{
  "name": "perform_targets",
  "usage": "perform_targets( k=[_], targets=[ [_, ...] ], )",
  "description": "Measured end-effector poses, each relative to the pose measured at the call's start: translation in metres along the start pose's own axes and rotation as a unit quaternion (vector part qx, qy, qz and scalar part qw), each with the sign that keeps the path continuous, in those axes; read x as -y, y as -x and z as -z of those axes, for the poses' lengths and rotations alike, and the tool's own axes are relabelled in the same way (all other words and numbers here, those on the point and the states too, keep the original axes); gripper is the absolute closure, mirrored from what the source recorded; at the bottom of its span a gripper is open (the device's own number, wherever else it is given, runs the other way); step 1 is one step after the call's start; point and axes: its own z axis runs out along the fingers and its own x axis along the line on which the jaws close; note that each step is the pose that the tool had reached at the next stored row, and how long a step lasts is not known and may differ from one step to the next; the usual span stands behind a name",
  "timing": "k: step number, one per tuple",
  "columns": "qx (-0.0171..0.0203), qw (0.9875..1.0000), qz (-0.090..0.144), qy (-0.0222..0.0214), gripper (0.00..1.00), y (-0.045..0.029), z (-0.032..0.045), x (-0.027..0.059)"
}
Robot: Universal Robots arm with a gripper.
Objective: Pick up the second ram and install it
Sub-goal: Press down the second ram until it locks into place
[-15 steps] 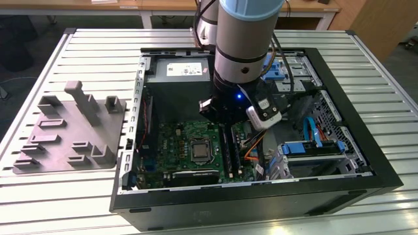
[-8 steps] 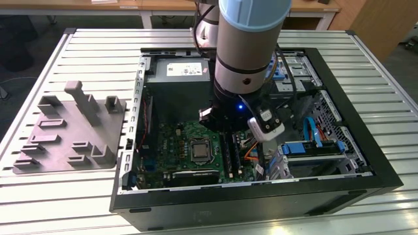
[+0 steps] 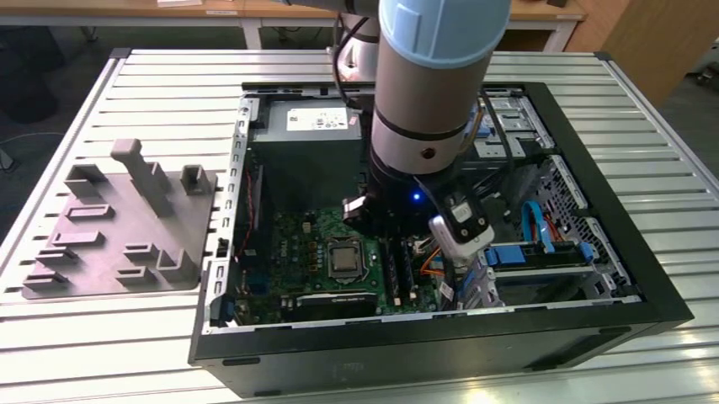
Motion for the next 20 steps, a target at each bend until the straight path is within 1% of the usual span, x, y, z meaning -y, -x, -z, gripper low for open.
perform_targets(
  k=[3, 7, 10, 17, 20],
  targets=[
    [0.0000, 1.0000, -0.001, -0.0001, 0.90, 0.0000, 0.0001, 0.0053],
    [0.0000, 1.0000, -0.002, -0.0001, 0.90, 0.0001, -0.0002, 0.0095],
    [0.0001, 1.0000, -0.003, 0.0000, 0.90, 0.0006, -0.0008, 0.0113],
    [0.0001, 1.0000, -0.004, -0.0001, 0.90, 0.0017, -0.0015, 0.0117],
    [-0.0008, 1.0000, -0.004, -0.0002, 0.90, 0.0017, -0.0021, 0.0144]
  ],
)
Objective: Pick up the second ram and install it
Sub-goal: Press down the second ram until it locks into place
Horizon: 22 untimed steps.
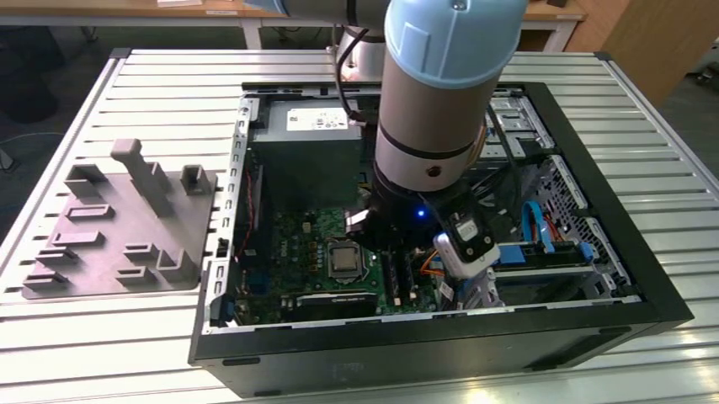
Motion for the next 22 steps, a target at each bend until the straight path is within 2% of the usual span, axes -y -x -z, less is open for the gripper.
perform_targets(
  k=[4, 22],
  targets=[
    [-0.0002, 1.0000, 0.000, -0.0015, 0.90, 0.0003, -0.0055, 0.0001],
    [-0.0048, 1.0000, 0.000, -0.0025, 0.90, 0.0036, -0.0119, 0.0020]
  ],
)
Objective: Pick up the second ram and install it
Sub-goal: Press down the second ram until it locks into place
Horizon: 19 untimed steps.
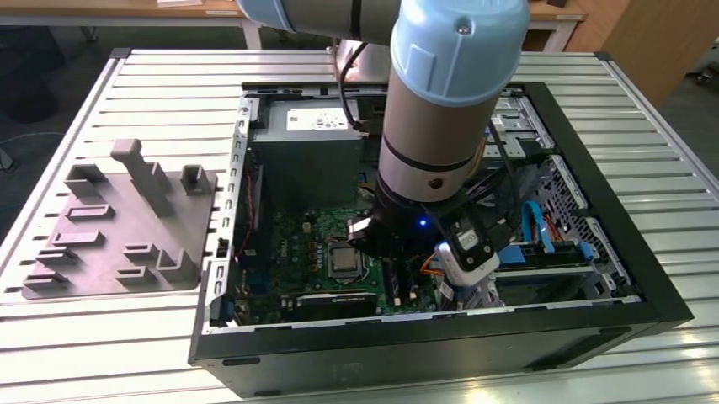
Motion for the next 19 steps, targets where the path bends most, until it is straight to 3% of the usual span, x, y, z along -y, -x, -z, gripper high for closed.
perform_targets(
  k=[19],
  targets=[
    [0.0000, 1.0000, 0.000, -0.0001, 0.90, 0.0000, -0.0084, 0.0000]
  ],
)
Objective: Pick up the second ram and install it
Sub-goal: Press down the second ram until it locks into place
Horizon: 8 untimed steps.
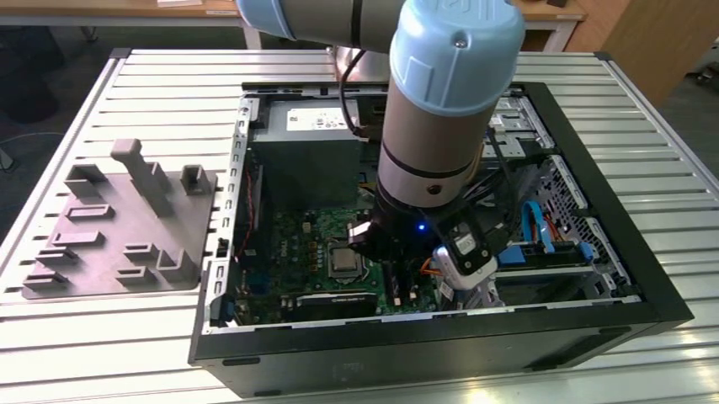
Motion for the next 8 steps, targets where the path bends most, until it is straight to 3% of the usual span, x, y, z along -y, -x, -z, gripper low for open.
perform_targets(
  k=[8],
  targets=[
    [-0.0001, 1.0000, 0.000, -0.0005, 0.90, -0.0001, -0.0029, 0.0002]
  ],
)
